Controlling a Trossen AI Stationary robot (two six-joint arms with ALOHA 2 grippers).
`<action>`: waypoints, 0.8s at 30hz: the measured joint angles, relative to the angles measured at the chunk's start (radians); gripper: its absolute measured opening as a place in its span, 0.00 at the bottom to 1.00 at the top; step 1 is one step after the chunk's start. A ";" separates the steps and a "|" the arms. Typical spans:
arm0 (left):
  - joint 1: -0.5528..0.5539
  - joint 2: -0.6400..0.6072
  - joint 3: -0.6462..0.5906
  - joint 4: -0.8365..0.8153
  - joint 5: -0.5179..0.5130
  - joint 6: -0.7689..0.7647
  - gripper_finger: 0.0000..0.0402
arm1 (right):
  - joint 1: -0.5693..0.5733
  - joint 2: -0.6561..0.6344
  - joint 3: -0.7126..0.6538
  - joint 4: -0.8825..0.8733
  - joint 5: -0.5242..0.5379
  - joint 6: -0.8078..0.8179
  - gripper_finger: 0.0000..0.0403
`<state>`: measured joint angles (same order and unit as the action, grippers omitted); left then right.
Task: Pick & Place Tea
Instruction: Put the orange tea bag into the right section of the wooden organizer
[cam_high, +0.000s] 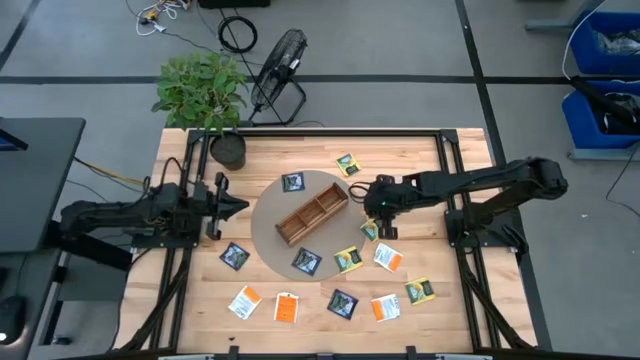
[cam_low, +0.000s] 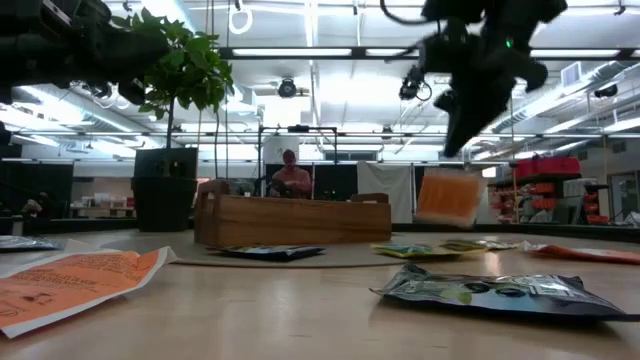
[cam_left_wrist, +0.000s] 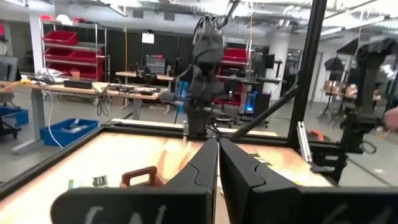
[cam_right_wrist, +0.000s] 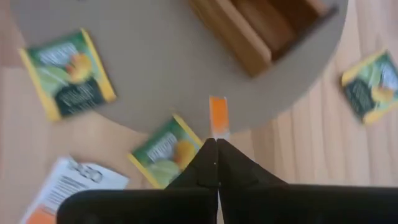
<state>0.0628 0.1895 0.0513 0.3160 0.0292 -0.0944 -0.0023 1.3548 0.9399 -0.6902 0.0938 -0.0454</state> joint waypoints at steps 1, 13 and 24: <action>-0.001 0.030 0.000 0.031 0.000 0.011 0.05 | 0.007 0.000 0.016 -0.001 -0.003 -0.009 0.00; -0.015 0.441 0.081 0.195 -0.070 0.081 0.27 | 0.040 -0.001 0.033 -0.028 0.004 -0.030 0.03; -0.017 0.619 0.186 0.197 -0.069 0.107 0.39 | 0.163 0.000 -0.248 0.139 0.203 -0.109 0.51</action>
<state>0.0460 0.8087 0.2375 0.5126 -0.0402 0.0127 0.1606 1.3552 0.6918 -0.5514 0.2966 -0.1542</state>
